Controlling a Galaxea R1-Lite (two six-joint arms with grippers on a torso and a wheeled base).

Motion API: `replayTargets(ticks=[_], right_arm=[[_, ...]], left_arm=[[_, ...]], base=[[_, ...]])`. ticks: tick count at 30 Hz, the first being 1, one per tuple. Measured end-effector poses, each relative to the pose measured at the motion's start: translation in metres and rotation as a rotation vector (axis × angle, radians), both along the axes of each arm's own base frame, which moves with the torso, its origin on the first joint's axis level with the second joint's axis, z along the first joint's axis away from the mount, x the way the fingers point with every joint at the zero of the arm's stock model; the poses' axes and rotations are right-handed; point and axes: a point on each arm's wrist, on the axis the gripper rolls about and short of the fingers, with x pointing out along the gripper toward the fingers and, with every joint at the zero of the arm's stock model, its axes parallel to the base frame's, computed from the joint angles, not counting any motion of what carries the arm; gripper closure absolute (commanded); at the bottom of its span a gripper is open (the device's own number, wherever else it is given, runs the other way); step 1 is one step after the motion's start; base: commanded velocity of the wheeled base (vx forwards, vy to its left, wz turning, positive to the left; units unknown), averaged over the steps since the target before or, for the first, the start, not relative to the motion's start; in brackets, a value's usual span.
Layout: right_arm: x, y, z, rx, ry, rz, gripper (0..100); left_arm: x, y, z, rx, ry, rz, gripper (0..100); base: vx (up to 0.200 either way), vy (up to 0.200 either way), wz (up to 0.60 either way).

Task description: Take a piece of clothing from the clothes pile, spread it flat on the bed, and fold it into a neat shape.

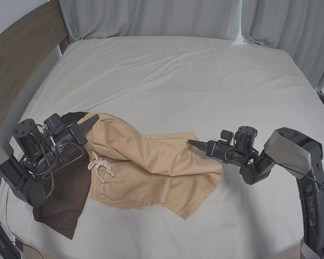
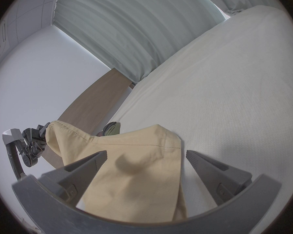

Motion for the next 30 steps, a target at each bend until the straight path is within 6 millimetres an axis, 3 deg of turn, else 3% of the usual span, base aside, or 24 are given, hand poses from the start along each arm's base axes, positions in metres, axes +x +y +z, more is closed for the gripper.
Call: replayTargets(ticks=[8,9,22,30], right_arm=[[0.010,0.002,-0.010,-0.002,0.002,-0.003,0],[0.011,0.002,-0.011,-0.002,0.002,-0.002,100],[0.019,0.009,-0.006,0.015,-0.069,-0.026,100],[0.012,0.007,0.003,0.024,-0.112,-0.047,100]], left_arm=[[0.000,-0.002,0.000,0.000,0.001,-0.005,100],[0.000,-0.002,0.000,0.000,0.001,-0.005,100],[0.000,-0.002,0.000,0.000,0.002,-0.007,100],[0.001,-0.002,0.000,0.000,0.000,-0.006,100]], base=[[0.000,0.000,0.00],[0.000,0.000,0.00],[0.000,0.000,0.00],[0.000,0.000,0.00]])
